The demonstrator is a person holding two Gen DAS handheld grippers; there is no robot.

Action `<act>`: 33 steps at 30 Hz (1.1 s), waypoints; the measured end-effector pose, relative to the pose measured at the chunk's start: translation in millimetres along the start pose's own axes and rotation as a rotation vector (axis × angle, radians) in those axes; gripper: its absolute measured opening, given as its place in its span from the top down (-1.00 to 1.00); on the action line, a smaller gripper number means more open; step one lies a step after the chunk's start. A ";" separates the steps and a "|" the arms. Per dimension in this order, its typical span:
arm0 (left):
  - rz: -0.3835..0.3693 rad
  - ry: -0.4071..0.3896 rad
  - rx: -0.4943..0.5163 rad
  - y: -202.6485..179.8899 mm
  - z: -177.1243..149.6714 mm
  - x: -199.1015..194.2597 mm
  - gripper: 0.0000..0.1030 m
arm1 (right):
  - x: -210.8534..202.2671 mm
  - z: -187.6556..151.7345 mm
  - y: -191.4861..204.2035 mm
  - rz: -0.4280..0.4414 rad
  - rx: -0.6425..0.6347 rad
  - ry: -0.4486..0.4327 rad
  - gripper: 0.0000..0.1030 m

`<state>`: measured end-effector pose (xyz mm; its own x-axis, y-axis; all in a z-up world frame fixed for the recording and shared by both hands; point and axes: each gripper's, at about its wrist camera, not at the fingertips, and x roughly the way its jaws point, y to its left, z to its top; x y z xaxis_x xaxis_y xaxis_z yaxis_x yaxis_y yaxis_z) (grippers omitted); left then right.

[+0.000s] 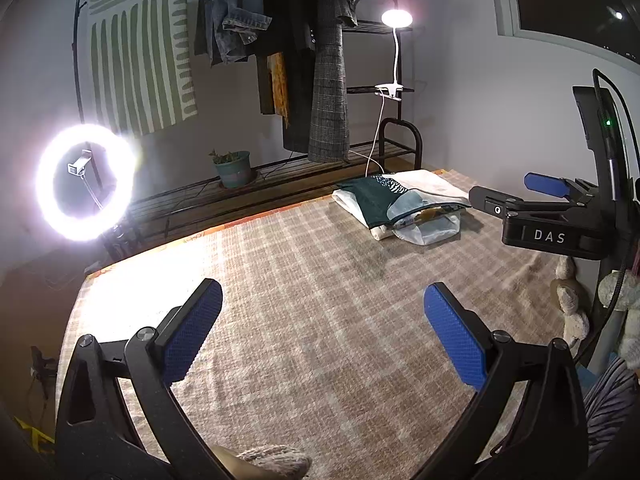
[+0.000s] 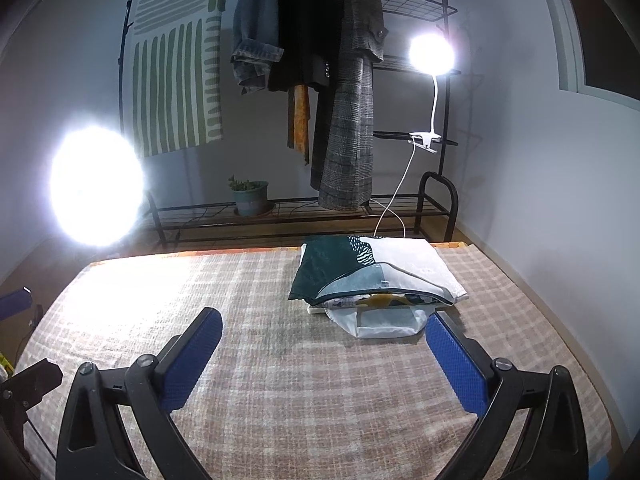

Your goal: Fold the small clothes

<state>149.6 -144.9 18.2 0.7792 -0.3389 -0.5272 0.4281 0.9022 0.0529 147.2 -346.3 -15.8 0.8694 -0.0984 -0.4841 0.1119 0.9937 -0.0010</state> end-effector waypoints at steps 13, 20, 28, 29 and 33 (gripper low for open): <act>0.022 -0.005 -0.007 2.9 -2.1 -2.1 -0.99 | -0.1 -1.3 1.5 -0.001 0.001 0.000 -0.99; 0.029 -0.010 -0.013 4.0 -1.1 -3.8 -0.99 | 1.1 -1.1 3.6 0.006 0.003 0.001 -0.99; 0.032 -0.012 -0.011 4.0 -0.9 -5.4 -0.99 | 0.5 -2.4 7.1 0.006 0.002 0.000 -0.99; 0.032 -0.012 -0.013 3.8 -0.9 -5.3 -0.99 | 0.5 -2.7 8.0 0.006 0.002 0.000 -0.99; 0.032 -0.012 -0.013 3.8 -1.1 -5.4 -1.00 | 0.6 -2.3 6.9 0.006 0.001 0.000 -0.99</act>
<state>146.6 -139.4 20.3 0.7979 -0.3134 -0.5149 0.3973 0.9158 0.0584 147.3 -339.4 -18.1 0.8702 -0.0921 -0.4841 0.1070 0.9943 0.0032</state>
